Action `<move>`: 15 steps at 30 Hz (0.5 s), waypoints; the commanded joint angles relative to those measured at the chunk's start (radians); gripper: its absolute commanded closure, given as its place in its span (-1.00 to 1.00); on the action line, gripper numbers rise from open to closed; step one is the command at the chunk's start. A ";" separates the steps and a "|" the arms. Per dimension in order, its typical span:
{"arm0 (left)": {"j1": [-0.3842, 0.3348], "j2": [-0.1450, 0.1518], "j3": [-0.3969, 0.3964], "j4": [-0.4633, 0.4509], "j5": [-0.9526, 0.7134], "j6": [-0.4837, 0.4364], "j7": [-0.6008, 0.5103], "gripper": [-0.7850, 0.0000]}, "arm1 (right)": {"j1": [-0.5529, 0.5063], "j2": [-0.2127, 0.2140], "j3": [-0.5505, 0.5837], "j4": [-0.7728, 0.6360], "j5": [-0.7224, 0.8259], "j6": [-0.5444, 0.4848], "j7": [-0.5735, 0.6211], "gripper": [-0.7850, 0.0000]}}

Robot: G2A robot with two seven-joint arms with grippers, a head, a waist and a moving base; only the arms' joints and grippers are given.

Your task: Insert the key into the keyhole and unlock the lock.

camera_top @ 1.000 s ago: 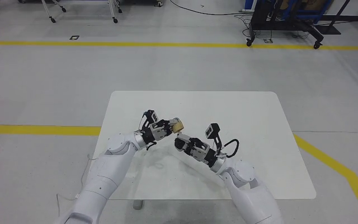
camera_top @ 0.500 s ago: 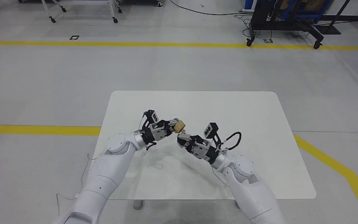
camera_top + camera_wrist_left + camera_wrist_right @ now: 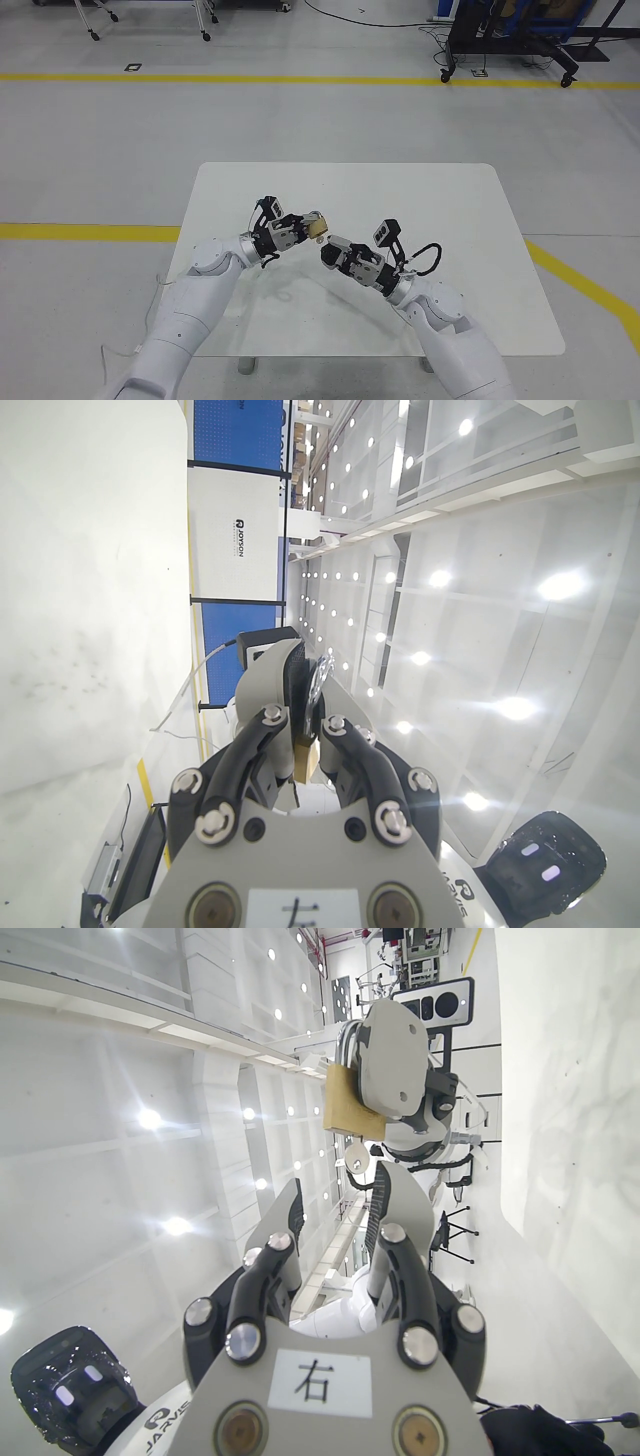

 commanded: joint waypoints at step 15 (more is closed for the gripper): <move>0.001 0.001 0.001 -0.003 0.008 -0.002 0.004 1.00 | 0.086 0.001 -0.039 0.094 0.071 0.068 0.016 1.00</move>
